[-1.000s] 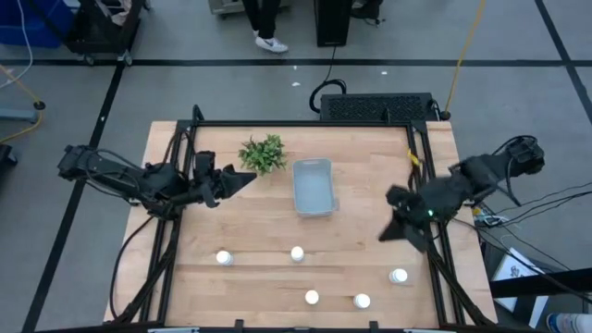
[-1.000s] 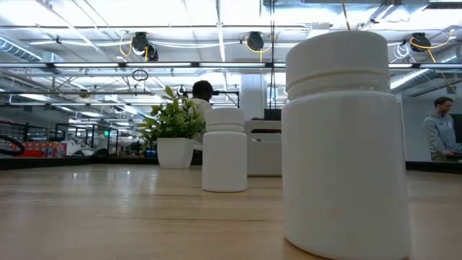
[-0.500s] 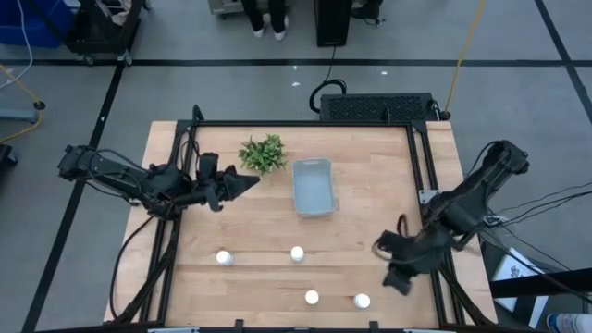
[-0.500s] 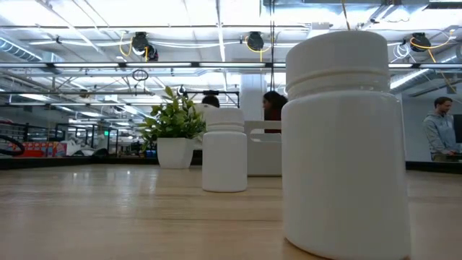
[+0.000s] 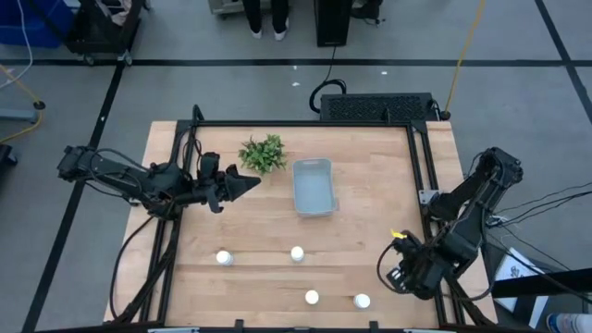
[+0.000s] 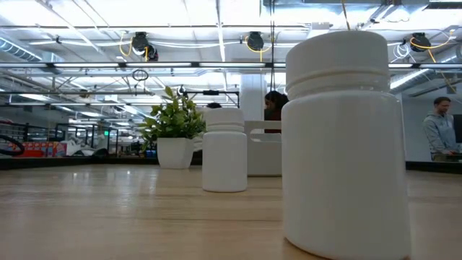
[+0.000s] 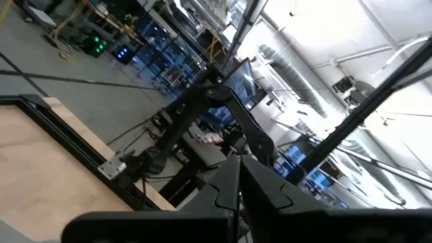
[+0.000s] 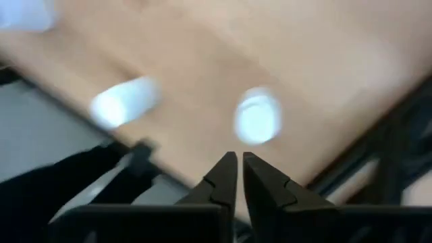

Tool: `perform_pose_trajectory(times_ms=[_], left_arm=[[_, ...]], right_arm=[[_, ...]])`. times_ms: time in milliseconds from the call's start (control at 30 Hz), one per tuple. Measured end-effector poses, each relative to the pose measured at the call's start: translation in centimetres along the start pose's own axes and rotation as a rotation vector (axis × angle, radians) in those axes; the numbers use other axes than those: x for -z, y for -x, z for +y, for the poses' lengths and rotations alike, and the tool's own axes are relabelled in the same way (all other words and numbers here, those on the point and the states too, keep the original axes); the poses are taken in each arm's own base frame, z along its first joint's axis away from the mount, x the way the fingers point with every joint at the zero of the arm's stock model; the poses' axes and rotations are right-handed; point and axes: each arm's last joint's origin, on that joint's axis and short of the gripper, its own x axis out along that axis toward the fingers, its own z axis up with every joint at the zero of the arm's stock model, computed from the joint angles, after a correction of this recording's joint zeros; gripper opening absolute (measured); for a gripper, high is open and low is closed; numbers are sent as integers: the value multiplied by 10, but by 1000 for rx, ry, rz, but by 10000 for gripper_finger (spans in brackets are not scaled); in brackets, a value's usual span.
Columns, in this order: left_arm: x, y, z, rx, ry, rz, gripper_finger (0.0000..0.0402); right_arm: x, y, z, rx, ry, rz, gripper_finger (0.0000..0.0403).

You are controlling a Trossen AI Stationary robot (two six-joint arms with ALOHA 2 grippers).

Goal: Pick and place pill bottles into a basket
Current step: Put the white pill bottle into the gray bin

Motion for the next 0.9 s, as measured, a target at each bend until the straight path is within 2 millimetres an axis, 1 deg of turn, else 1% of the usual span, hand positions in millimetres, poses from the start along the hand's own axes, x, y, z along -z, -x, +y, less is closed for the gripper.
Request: perform_pose_trajectory(times_ms=[133, 267, 433, 567, 733, 900], left_arm=[[-1, 0, 1, -5, 0, -5, 19], [-1, 0, 1, -5, 1, -6, 19], [-1, 0, 1, -4, -1, -6, 19], [-1, 0, 1, -4, -1, -6, 19], [-1, 0, 1, -4, 0, -6, 19], [-1, 0, 1, -4, -2, -7, 19]], right_arm=[[0, -1, 1, -24, -30, 7, 69], [1, -8, 4, -65, -52, 20, 125], [2, -25, 4, -72, -81, 52, 195], [2, -41, -1, -33, -97, 100, 241], [3, -58, -4, -57, -96, 116, 281], [2, -77, -8, -77, -121, 117, 297]])
